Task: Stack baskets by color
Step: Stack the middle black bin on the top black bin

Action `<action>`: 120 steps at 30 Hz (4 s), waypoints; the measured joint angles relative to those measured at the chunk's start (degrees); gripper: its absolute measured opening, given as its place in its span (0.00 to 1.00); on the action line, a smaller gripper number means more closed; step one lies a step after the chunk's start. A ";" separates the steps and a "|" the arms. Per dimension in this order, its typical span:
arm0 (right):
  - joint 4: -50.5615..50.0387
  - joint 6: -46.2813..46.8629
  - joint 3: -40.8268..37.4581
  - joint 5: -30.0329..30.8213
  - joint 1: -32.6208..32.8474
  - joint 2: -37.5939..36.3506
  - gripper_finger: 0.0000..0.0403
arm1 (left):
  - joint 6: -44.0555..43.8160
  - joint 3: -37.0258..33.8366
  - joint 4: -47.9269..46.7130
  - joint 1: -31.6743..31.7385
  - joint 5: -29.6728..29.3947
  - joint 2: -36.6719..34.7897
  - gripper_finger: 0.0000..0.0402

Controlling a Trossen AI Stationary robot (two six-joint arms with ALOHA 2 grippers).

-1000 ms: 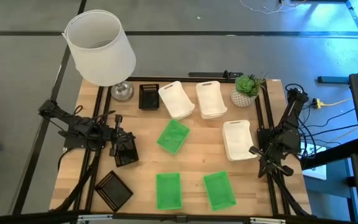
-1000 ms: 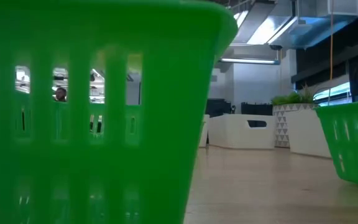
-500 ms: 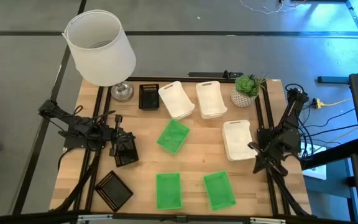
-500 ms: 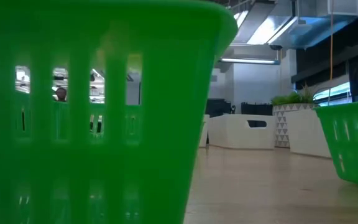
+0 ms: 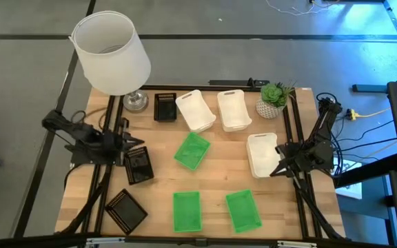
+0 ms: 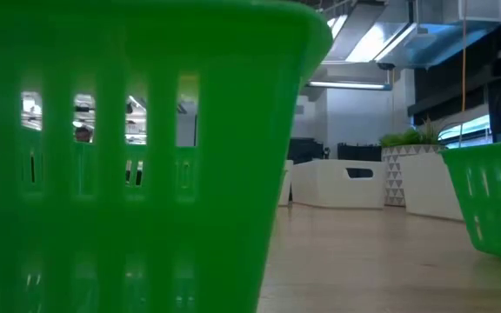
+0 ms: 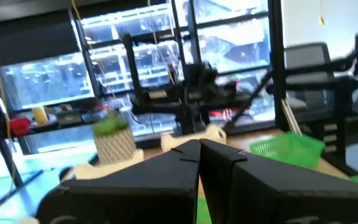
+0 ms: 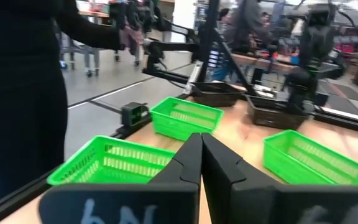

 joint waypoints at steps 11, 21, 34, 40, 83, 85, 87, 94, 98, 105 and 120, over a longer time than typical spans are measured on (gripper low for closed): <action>3.18 -0.02 0.00 0.61 0.00 0.00 0.02 | -15.98 30.45 -35.96 0.02 -4.52 24.17 0.00; 4.67 0.26 0.00 0.57 0.00 0.00 0.02 | -63.77 51.87 -73.73 1.29 -5.68 47.15 0.00; 7.14 0.17 0.00 0.48 0.00 -0.02 0.02 | -76.33 53.41 -75.73 1.95 -2.13 51.80 0.00; 7.49 0.18 0.00 0.47 0.00 -0.02 0.02 | -76.46 53.39 -75.74 1.95 -1.44 51.72 0.00; -6.12 4.57 26.30 11.15 -0.04 16.03 0.02 | -90.36 53.35 -65.22 -2.71 19.75 72.65 0.30; -6.66 3.34 28.05 11.15 -0.05 17.36 0.02 | -90.67 53.35 -64.29 -3.29 20.85 74.94 0.30; -7.60 2.52 29.96 11.09 -0.05 18.53 0.02 | -90.11 53.35 -64.31 -3.99 22.03 77.03 0.30; -9.26 1.51 34.98 10.99 -0.07 21.65 0.02 | -88.13 53.35 -63.96 -5.90 25.12 83.21 0.30; -10.65 1.76 36.41 10.97 -0.04 22.69 0.02 | -88.16 53.35 -62.79 -6.73 25.42 85.79 0.30; -10.86 1.89 36.59 10.96 -0.04 23.11 0.02 | -88.15 53.35 -62.52 -7.21 24.98 89.28 0.30; -11.28 1.68 36.59 10.49 -0.04 23.21 0.02 | -86.76 53.35 -63.46 -7.15 22.15 90.83 0.30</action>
